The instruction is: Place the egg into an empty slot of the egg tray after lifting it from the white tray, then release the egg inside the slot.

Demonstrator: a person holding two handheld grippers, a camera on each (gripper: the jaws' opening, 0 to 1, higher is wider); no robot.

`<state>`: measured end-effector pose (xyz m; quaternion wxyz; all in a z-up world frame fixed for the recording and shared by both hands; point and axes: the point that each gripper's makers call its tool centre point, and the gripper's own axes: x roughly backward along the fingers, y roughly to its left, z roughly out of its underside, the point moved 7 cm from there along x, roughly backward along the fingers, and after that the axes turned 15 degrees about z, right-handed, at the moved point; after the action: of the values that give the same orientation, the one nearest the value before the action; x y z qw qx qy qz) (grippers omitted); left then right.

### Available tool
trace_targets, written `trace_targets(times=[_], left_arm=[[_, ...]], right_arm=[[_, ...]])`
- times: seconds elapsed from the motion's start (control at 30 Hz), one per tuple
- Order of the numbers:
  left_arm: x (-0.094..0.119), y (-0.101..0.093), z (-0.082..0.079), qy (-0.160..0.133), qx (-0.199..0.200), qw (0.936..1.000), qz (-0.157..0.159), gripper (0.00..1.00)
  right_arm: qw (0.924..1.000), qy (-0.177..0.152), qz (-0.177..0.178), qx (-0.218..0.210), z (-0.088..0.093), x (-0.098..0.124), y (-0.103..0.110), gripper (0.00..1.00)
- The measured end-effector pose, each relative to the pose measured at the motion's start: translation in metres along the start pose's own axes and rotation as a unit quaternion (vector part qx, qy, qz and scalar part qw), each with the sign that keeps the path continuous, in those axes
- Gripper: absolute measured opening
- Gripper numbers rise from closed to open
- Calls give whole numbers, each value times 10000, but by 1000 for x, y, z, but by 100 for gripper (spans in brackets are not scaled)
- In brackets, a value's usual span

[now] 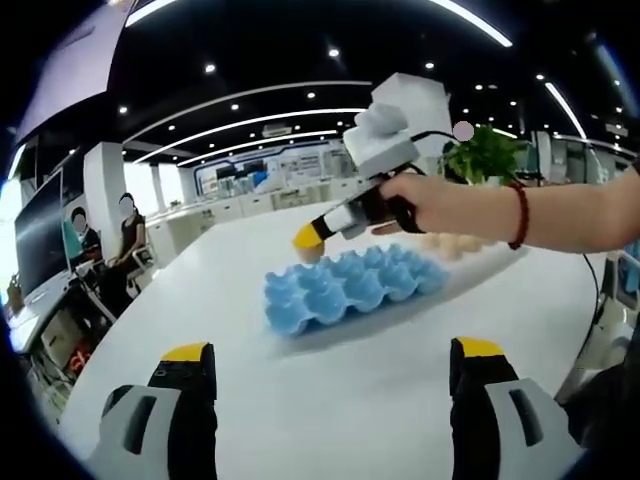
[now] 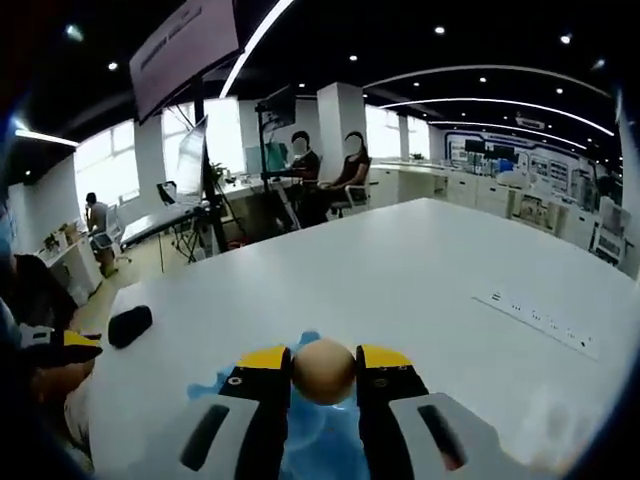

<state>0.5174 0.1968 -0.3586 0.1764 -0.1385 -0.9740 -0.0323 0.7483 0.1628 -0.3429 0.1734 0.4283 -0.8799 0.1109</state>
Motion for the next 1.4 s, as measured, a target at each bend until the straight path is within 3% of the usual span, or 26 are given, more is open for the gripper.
trace_targets(times=[0.33,0.9,1.4], left_arm=[[3,1,-1,-11,19,10000,-39,99],[6,8,8,49,64,9999,-67,99],[8,14,12,110,111,9998,-104,99]], right_arm=[[9998,79,-160,19,1,-21,19,26],[9996,83,-178,215,0,-51,29,26],[9989,112,-220,394,10,-59,35,27]])
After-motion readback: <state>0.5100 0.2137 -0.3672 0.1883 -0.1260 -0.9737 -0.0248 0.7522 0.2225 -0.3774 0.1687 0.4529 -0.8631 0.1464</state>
